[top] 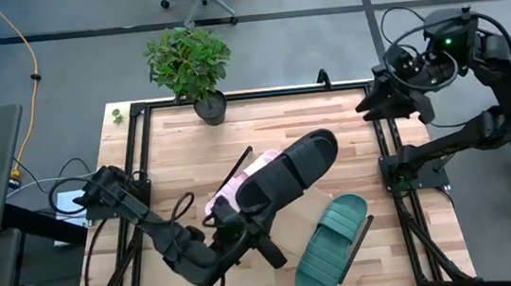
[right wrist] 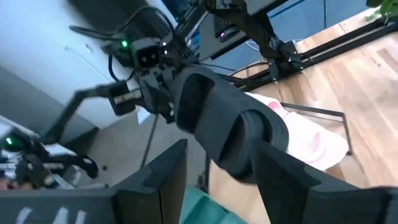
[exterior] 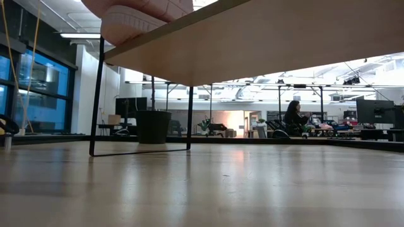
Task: Pick and place slides into the shelf
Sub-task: Put the black pair of slides on the shelf
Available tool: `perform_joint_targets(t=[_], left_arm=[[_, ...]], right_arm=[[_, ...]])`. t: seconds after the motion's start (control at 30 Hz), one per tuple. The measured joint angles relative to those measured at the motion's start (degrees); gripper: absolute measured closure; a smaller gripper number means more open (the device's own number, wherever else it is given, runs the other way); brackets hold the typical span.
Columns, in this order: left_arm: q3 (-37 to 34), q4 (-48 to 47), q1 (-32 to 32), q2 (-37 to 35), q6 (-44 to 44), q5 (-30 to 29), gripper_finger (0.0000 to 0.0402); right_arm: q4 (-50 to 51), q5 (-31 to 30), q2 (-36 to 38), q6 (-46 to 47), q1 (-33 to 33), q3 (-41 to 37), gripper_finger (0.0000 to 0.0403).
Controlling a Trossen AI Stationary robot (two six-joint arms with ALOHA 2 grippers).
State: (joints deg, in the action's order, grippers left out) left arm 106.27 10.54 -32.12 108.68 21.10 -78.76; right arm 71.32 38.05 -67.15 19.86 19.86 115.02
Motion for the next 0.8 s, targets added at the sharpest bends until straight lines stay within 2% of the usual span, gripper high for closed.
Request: perform_joint_targets(t=[0.2, 0.33, 0.47, 0.57, 0.8], left_arm=[[2.2, 3.5, 2.0, 0.0, -8.2, 4.6, 0.0402], [3.7, 6.9, 2.5, -0.1, -15.2, 5.8, 0.0402], [5.5, 6.9, 2.5, -0.1, -18.2, 6.3, 0.0402], [5.7, 6.9, 2.5, -0.1, -18.5, 6.3, 0.0402], [5.7, 7.0, 2.5, -0.1, -18.3, 7.3, 0.0402]], right_arm=[[-0.2, 0.1, -0.4, 5.0, 0.0, 0.0, 0.0236], [0.1, -0.6, -0.3, 5.0, 0.0, 0.0, 0.0235], [0.5, -1.4, -0.4, 4.2, 0.0, 0.0, 0.0227], [0.5, -2.0, -0.4, 3.7, 0.0, 0.0, 0.0202], [1.9, -2.4, -1.6, 4.1, 0.0, 0.0, 0.0113]])
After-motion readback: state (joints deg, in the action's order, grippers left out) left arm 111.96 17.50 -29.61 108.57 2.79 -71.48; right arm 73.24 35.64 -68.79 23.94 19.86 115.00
